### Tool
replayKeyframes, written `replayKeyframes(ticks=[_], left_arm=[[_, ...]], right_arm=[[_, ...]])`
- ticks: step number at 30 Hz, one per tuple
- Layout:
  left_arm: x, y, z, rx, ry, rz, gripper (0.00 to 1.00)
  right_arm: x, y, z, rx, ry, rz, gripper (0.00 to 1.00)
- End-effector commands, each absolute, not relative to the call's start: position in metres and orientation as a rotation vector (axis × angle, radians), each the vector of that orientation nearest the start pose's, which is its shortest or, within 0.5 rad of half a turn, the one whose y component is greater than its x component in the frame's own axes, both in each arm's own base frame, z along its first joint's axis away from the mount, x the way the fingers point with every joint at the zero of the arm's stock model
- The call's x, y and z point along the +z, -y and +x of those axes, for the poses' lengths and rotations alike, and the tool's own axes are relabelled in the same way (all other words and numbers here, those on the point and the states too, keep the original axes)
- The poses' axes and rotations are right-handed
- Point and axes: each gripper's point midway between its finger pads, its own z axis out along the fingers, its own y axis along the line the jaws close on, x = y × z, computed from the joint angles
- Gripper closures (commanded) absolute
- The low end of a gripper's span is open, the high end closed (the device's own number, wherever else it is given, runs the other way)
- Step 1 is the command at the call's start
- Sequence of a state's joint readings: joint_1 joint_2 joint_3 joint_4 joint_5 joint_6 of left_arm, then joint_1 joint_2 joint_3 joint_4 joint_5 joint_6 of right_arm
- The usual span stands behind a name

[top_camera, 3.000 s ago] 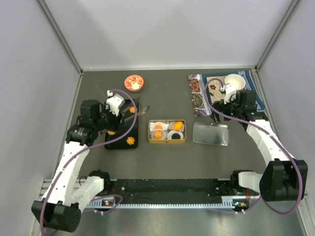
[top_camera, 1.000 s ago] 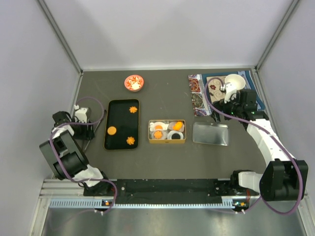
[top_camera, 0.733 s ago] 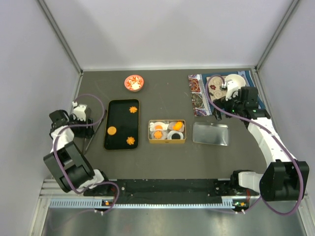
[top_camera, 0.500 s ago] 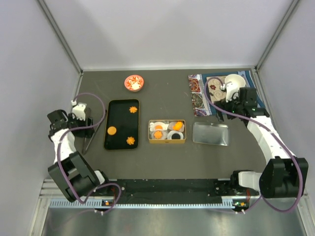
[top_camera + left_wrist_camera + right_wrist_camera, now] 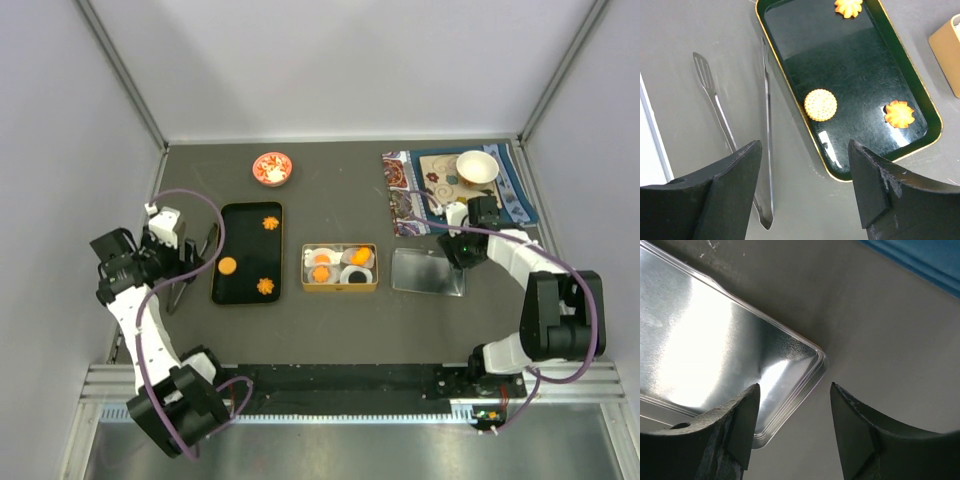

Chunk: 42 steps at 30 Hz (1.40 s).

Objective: Pack the cookies

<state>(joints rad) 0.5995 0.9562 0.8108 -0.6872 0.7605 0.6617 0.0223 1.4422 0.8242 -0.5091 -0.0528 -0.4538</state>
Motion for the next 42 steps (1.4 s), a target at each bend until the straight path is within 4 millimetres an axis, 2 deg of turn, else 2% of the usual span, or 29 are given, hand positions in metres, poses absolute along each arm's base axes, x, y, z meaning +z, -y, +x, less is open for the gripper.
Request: replayKeyframes(ticks=[1,6,8,17,20,23,25,27,30,32,35,36,37,38,39,40,41,42], left_arm=[[0.164,-0.037,0.249,-0.254,-2.078,0.451,0.25],[0.156,-0.035,0.248,-0.273,-2.095,0.455,0.24],[0.154,-0.035,0.248,-0.278,-2.099,0.456,0.24],[0.157,-0.034,0.25,-0.289,-2.088,0.457,0.24],[0.157,-0.033,0.249,-0.298,-2.09,0.457,0.24],[0.157,-0.029,0.248,-0.304,-2.083,0.486,0.24],[0.155,-0.02,0.245,-0.331,-2.087,0.523,0.24],[0.152,-0.01,0.242,-0.351,-2.089,0.573,0.25],[0.149,0.011,0.238,-0.402,-2.076,0.652,0.25],[0.154,0.034,0.234,-0.453,-2.047,0.728,0.25],[0.171,0.068,0.231,-0.525,-1.983,0.832,0.26],[0.182,0.076,0.233,-0.535,-1.952,0.859,0.26],[0.187,0.093,0.229,-0.581,-1.924,0.918,0.26],[0.194,0.102,0.229,-0.61,-1.919,0.918,0.26],[0.199,0.11,0.228,-0.634,-1.908,0.94,0.26],[0.208,0.129,0.226,-0.68,-1.882,1.003,0.26],[0.211,0.137,0.227,-0.701,-1.894,0.994,0.27],[0.214,0.146,0.228,-0.719,-1.889,1.01,0.27]], right_arm=[[0.037,0.012,0.297,-0.104,-2.615,-0.649,0.44],[0.029,0.01,0.292,-0.076,-2.646,-0.645,0.53],[0.026,0.019,0.289,-0.05,-2.67,-0.594,0.55],[0.004,0.019,0.275,0.065,-2.75,-0.593,0.65],[0.002,0.019,0.277,0.067,-2.754,-0.599,0.74],[0.002,0.02,0.281,0.063,-2.756,-0.595,0.88],[0.004,0.023,0.283,0.039,-2.753,-0.587,1.0],[0.011,0.026,0.286,0.013,-2.74,-0.576,1.0],[0.029,0.029,0.291,-0.019,-2.71,-0.574,1.0],[0.041,0.026,0.293,-0.008,-2.686,-0.568,1.0],[0.076,0.021,0.299,0.009,-2.617,-0.557,1.0],[0.098,0.019,0.308,0.002,-2.556,-0.55,1.0],[0.108,0.018,0.306,0.01,-2.548,-0.548,1.0],[0.12,0.016,0.307,0.012,-2.52,-0.544,1.0],[0.139,0.013,0.315,0.024,-2.469,-0.544,1.0],[0.156,0.01,0.315,0.028,-2.425,-0.542,1.0],[0.166,0.007,0.313,0.043,-2.412,-0.531,1.0],[0.186,0.003,0.318,0.055,-2.362,-0.529,1.0]])
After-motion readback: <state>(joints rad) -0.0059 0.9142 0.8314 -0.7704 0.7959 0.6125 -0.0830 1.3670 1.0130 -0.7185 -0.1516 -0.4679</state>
